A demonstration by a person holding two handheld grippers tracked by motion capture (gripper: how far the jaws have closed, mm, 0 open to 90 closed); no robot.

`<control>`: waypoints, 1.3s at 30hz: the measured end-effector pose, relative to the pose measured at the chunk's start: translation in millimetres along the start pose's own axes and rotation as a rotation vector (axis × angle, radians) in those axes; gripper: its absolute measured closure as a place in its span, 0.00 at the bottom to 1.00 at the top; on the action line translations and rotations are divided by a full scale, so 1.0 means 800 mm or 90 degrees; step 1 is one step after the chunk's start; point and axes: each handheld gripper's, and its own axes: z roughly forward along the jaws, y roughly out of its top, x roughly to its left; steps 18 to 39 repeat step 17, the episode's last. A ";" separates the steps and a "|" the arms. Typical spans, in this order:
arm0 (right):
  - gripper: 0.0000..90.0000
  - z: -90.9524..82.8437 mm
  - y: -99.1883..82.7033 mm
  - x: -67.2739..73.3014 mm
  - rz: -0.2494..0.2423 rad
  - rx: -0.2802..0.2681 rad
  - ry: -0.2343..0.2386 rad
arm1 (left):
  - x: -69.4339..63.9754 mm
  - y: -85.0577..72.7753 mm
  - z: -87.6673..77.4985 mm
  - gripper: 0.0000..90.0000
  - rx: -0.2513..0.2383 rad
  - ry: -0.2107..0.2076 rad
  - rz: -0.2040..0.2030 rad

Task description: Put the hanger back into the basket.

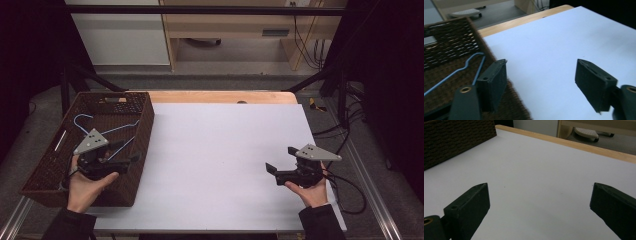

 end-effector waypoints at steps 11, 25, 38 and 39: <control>0.04 -0.002 0.000 0.000 0.002 -0.005 0.003 | -0.036 -0.011 0.027 0.11 -0.005 -0.029 0.010; 0.04 -0.003 0.000 -0.001 0.001 -0.006 0.004 | -0.041 -0.017 0.031 0.11 -0.019 -0.033 0.013; 0.04 -0.003 0.000 -0.001 0.001 -0.006 0.004 | -0.041 -0.017 0.031 0.11 -0.019 -0.033 0.013; 0.04 -0.003 0.000 -0.001 0.001 -0.006 0.004 | -0.041 -0.017 0.031 0.11 -0.019 -0.033 0.013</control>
